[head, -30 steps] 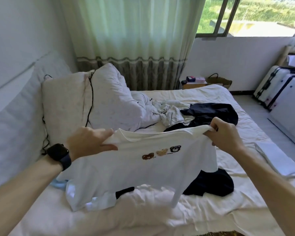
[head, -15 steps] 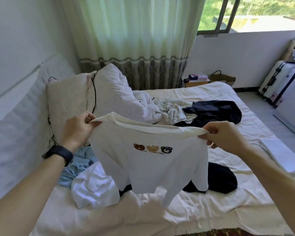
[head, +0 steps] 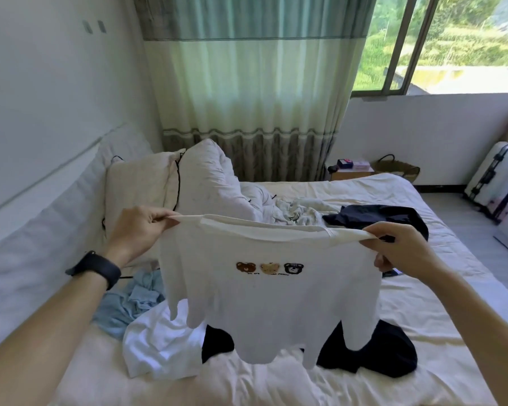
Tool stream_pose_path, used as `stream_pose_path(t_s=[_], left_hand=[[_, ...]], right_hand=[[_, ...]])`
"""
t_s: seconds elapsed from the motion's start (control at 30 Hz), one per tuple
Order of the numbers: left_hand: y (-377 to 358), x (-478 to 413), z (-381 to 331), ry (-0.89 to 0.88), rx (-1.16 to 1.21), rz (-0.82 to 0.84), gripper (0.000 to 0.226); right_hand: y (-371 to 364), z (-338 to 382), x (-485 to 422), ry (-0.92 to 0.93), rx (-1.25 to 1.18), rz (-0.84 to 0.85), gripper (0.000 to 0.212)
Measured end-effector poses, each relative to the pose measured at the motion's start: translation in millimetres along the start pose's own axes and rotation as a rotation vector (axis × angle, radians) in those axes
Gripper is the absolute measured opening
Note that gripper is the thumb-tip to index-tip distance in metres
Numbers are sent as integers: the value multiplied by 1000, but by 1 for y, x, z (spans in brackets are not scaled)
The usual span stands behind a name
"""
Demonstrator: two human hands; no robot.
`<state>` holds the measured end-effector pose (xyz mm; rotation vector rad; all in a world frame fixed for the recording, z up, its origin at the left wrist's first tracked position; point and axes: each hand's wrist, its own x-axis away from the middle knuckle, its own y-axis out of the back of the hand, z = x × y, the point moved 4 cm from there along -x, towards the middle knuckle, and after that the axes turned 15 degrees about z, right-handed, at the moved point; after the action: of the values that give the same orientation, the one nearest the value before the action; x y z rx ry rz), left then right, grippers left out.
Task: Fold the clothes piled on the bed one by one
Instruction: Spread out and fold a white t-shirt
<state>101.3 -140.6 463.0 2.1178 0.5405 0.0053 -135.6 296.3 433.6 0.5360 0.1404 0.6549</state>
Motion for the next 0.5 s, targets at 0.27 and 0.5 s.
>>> stream_pose_path(t_s=[0.27,0.5], left_hand=[[-49,10,20,198,-120,-32,21],[-63,11,23,291,151,-160,23]], right_hand=[[-34,-29,9,-73,114,-108,25],[-49,-40,8,-100,-161,255,6]])
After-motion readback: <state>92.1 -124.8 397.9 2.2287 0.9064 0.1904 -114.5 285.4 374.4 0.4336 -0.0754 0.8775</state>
